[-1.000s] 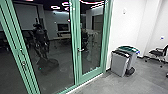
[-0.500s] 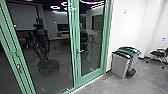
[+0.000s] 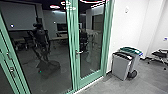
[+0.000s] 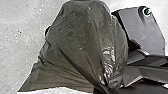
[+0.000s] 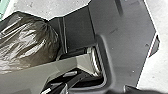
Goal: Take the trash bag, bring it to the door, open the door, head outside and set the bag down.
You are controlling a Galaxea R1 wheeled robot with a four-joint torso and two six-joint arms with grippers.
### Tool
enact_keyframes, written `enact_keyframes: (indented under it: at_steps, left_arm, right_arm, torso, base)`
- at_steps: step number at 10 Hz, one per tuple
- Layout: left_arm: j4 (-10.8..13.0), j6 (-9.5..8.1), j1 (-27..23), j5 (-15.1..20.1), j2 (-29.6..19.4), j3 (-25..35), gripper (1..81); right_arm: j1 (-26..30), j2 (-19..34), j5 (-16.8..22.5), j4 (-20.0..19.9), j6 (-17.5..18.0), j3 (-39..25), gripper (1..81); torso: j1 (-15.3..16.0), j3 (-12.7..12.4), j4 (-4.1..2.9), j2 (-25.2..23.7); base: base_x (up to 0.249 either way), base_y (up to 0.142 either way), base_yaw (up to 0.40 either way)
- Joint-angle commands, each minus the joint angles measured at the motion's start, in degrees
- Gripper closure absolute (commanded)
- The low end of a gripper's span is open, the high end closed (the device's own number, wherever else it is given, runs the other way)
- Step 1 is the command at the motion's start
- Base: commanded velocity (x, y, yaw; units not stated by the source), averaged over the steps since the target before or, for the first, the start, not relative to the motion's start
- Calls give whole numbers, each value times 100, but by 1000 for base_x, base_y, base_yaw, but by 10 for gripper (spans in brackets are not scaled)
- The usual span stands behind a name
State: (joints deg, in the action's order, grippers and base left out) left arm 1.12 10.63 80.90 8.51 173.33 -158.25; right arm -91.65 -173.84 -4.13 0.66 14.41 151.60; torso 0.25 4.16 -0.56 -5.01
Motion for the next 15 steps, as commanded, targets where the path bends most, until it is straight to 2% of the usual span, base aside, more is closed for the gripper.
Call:
enact_keyframes:
  at_steps: [1, 13, 15]
  left_arm:
    - [28, 27, -368, 318, 9, 13, 811]
    - [28, 27, -368, 309, 9, 13, 811]
    - [28, 27, -368, 309, 9, 13, 811]
  right_arm:
    - [247, -31, 308, 66, -26, -44, 10]
    - [247, -31, 308, 57, -79, -44, 10]
    - [239, -31, 308, 49, -79, -44, 10]
  torso:
    - [0, 0, 0, 0]
    - [-2, 0, 0, 0]
    - [-2, 0, 0, 0]
  base:
    - [168, -77, 0]
    - [168, -78, 0]
    - [168, 0, 0]
